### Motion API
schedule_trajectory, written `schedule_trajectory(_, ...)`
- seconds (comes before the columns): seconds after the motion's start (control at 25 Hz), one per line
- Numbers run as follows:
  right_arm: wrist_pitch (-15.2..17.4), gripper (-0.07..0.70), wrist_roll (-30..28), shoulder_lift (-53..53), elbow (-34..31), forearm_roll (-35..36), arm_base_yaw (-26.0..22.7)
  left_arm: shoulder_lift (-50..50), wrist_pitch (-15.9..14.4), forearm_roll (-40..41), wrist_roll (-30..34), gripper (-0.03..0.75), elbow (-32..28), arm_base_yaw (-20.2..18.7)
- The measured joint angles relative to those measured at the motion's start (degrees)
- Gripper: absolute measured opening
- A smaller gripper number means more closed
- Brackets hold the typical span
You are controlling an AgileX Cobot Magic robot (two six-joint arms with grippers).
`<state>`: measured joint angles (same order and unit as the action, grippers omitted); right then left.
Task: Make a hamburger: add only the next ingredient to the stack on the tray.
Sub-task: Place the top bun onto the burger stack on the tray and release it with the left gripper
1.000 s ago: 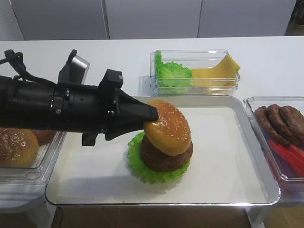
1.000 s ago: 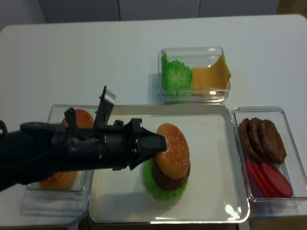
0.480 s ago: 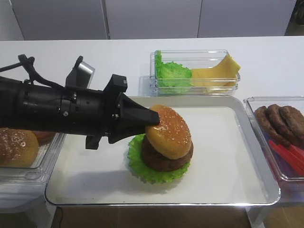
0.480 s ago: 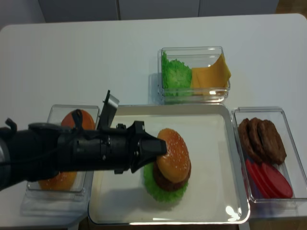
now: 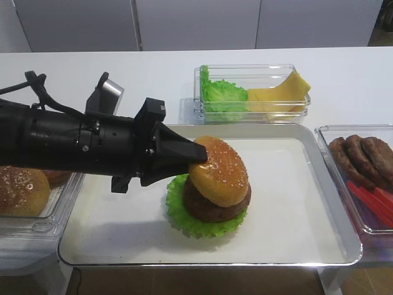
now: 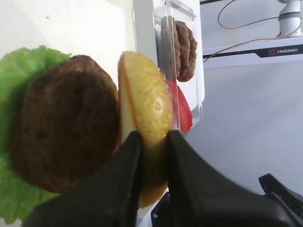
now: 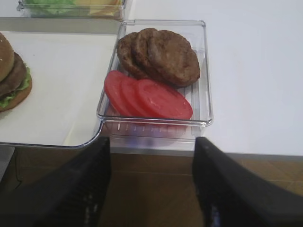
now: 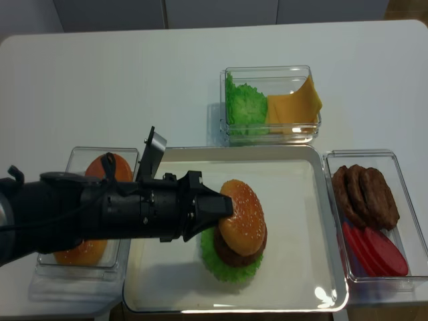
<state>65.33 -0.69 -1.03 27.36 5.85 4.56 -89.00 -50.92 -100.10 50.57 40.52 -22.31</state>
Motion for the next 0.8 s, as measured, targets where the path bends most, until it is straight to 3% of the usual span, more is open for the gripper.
schedule_trajectory(0.16,0.00,0.416,0.00,0.00,0.00,0.00,0.00,0.00,0.00,0.00,0.08,0.156,0.00,0.00)
schedule_trajectory(0.52,0.00,0.416,0.00,0.00,0.00,0.00,0.00,0.00,0.11,1.91,0.14,0.356,0.00,0.23)
schedule_trajectory(0.8,0.00,0.416,0.00,0.00,0.00,0.00,0.00,0.00,0.34,6.88,0.22,0.424,0.00,0.30)
